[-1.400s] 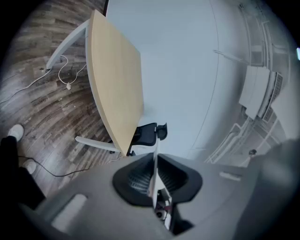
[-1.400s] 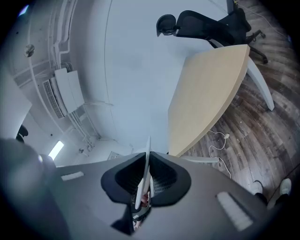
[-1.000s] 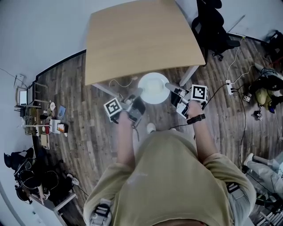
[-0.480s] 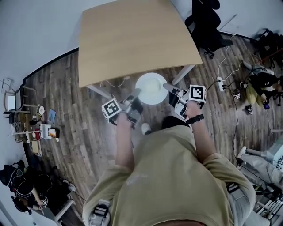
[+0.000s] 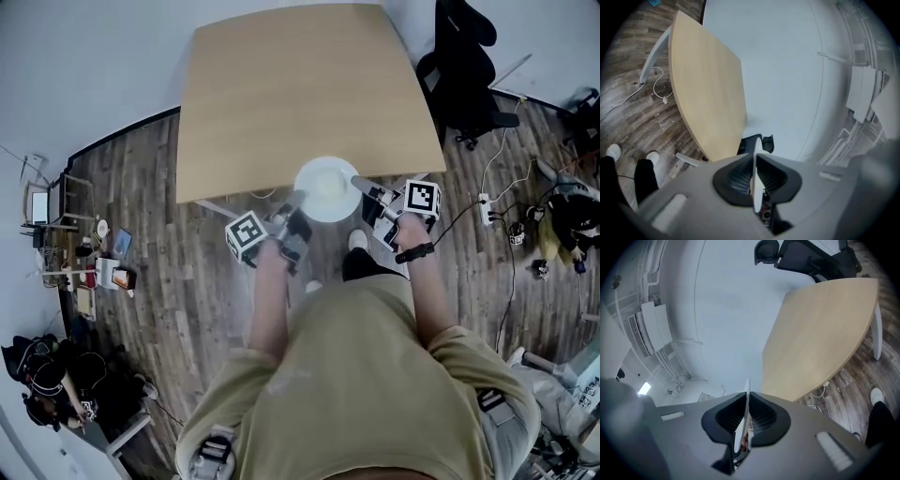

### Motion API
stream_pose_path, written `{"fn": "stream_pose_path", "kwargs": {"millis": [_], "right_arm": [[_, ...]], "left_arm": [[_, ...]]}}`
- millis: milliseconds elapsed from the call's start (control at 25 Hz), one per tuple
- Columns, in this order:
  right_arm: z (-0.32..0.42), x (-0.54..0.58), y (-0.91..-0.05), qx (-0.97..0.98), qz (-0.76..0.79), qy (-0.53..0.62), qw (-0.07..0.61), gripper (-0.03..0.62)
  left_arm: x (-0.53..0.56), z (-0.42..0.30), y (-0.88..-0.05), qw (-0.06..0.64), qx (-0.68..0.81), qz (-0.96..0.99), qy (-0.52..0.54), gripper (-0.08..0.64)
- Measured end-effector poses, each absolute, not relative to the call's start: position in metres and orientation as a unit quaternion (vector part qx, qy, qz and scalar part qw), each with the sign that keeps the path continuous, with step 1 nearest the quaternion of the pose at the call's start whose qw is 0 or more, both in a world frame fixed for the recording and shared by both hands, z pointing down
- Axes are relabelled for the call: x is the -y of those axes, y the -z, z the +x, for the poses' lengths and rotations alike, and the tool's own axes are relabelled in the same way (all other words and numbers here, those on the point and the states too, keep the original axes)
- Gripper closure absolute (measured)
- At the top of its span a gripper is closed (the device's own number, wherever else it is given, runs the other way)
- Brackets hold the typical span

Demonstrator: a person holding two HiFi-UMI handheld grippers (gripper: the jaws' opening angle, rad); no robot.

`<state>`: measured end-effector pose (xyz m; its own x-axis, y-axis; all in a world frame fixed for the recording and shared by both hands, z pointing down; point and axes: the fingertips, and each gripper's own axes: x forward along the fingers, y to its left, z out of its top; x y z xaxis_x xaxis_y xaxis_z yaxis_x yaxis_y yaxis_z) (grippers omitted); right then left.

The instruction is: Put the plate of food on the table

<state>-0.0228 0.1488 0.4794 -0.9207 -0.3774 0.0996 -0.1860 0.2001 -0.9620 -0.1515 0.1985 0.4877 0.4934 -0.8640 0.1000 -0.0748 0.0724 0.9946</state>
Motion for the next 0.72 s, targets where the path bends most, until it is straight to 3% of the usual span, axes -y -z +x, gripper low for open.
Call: {"fn": "stream_pose_path", "kwargs": {"millis": [440,720], "right_arm": [[0.017,0.003,-0.462,-0.829,-0.163,0.529,0.084,0.558],[0.025,0.025,-0.457,-0.864,-0.182,0.464,0.07,0.551]], "left_arm": [[-0.048,-0.107,-0.47,0.581,0.424,0.622,0.31,0.541],[-0.025,-0.098,-0.469,0.582,0.425,0.61,0.33,0.54]]}}
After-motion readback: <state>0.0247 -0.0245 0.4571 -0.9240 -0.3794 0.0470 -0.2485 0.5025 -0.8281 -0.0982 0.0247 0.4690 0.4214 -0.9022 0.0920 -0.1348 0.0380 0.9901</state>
